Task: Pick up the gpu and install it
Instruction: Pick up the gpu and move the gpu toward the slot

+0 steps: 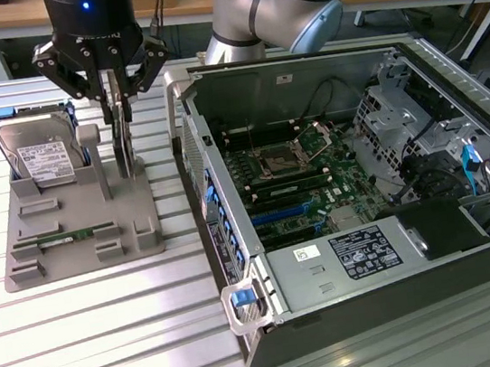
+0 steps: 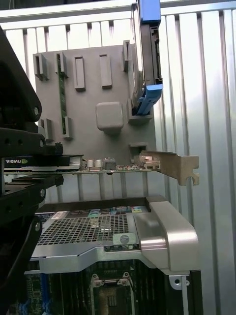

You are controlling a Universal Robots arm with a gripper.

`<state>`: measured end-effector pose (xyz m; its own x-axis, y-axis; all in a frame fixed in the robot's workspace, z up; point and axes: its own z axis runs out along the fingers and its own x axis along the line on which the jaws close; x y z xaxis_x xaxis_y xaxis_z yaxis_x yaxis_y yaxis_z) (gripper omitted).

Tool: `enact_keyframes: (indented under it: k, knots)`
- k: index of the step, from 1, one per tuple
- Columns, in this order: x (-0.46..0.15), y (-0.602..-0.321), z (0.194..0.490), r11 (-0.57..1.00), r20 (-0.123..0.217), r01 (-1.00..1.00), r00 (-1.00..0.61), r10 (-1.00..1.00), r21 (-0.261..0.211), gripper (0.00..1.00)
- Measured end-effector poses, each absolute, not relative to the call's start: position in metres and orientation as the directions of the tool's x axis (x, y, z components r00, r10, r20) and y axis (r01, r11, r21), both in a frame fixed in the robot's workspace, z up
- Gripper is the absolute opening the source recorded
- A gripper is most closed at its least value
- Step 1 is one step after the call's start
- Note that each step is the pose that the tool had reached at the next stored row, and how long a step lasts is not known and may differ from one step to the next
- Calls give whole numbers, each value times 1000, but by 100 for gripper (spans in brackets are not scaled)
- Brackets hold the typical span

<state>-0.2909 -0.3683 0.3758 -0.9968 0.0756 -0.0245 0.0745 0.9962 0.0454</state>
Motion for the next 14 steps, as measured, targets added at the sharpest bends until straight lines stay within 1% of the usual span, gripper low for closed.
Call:
enact_keyframes:
  k: [14]
  knots:
    - [-291, -368, 389, 996, -24, 74, -997, 76, 46, 27]
